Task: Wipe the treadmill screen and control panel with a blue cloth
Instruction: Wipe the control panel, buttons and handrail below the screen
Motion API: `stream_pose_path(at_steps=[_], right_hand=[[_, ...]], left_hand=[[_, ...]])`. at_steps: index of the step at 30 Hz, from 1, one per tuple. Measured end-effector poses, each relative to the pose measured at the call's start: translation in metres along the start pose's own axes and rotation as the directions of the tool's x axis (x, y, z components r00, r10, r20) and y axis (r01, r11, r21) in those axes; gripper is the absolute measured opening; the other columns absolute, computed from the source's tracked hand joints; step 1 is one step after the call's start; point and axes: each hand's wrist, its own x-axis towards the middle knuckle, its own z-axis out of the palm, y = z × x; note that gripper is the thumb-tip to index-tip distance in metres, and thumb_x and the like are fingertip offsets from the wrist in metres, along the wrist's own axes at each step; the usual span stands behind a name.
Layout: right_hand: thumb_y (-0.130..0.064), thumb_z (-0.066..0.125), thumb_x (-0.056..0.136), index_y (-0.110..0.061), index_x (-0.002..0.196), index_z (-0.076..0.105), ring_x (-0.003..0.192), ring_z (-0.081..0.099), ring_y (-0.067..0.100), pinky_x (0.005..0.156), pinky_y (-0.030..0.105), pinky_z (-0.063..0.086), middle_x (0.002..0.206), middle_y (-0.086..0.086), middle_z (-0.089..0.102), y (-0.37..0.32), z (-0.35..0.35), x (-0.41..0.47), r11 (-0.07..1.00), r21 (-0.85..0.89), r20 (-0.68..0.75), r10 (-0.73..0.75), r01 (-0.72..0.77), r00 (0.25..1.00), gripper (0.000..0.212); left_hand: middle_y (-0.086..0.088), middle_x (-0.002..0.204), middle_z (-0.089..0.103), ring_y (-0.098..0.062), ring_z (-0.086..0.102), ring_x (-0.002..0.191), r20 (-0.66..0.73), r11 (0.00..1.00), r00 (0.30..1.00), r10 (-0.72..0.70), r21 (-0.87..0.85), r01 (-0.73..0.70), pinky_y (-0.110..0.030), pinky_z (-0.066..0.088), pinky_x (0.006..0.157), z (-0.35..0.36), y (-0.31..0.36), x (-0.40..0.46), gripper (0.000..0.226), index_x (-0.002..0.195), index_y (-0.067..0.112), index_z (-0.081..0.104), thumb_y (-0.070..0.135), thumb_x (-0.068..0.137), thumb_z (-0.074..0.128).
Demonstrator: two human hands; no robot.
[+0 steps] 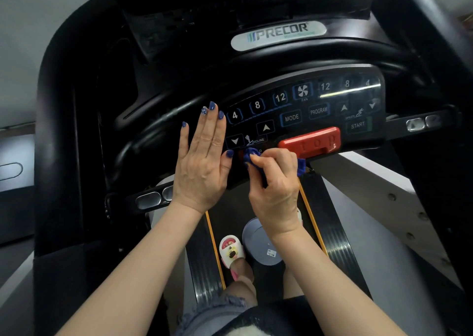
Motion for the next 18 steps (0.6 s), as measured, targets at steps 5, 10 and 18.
stream_pose_path(at_steps=[5,10,18], right_hand=[[0.006,0.072,0.084,0.006,0.087,0.070,0.080,0.053,0.025,0.069,0.034,0.050,0.088,0.016,0.060,0.008,-0.007,-0.016,1.000,0.010,0.035,0.019,-0.020,0.999,0.003],[0.006,0.071,0.084,0.005,0.084,0.069,0.080,0.053,0.025,0.071,0.029,0.049,0.086,0.014,0.059,0.003,-0.004,0.004,0.999,0.011,-0.010,0.050,-0.050,0.999,0.003],[0.002,0.069,0.087,0.004,0.084,0.068,0.080,0.053,0.025,0.070,0.032,0.049,0.086,0.014,0.059,0.007,-0.006,0.005,0.999,-0.007,-0.013,0.043,-0.043,0.999,0.003]], left_hand=[[-0.018,0.163,0.019,-0.024,0.012,0.153,0.003,1.000,1.000,0.000,0.005,0.000,-0.052,0.009,0.124,0.000,0.000,0.000,0.056,0.154,-0.001,0.024,0.032,0.109,0.024],[-0.019,0.163,0.021,-0.024,0.011,0.153,0.002,1.000,1.000,-0.002,0.014,0.002,-0.051,0.008,0.125,0.001,-0.001,0.000,0.056,0.154,-0.001,0.024,0.031,0.108,0.025],[-0.019,0.162,0.021,-0.023,0.010,0.153,-0.009,1.000,1.000,0.002,0.026,-0.002,-0.050,0.007,0.125,0.001,0.000,0.000,0.056,0.154,-0.001,0.024,0.031,0.109,0.025]])
